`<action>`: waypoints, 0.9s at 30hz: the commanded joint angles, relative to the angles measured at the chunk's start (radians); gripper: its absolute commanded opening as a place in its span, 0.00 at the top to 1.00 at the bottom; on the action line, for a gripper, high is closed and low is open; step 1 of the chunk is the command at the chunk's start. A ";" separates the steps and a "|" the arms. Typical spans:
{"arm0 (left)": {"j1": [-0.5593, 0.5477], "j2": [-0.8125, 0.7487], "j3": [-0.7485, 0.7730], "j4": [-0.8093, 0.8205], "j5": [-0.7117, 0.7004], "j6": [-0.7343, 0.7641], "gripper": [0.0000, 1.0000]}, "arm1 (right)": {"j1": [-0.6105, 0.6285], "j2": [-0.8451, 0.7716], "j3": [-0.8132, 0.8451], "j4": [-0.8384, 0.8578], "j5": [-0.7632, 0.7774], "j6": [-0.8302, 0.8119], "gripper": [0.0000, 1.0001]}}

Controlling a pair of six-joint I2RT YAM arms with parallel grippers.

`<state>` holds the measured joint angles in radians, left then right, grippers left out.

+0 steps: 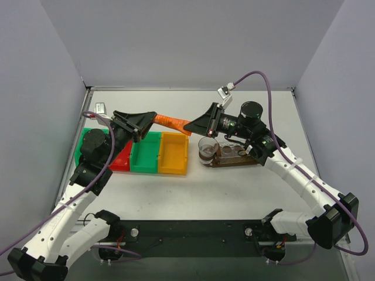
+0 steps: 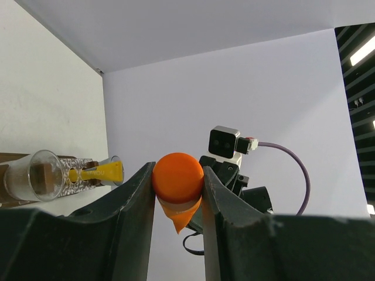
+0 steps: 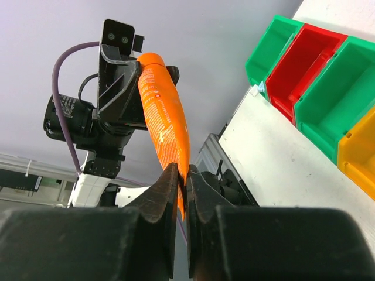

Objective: Prepare toiletry sets of a toothbrush and toothpaste on the tray

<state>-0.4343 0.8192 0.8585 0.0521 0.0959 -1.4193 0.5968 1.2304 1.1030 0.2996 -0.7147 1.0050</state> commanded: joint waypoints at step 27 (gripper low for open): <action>0.247 0.109 0.374 -0.412 0.160 0.637 0.27 | -0.400 -0.192 0.396 -0.969 0.004 -0.598 1.00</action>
<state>-0.1890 0.9165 1.0946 -0.2104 0.2749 -0.9894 0.2325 1.0306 1.3083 -0.3878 -0.6949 0.6220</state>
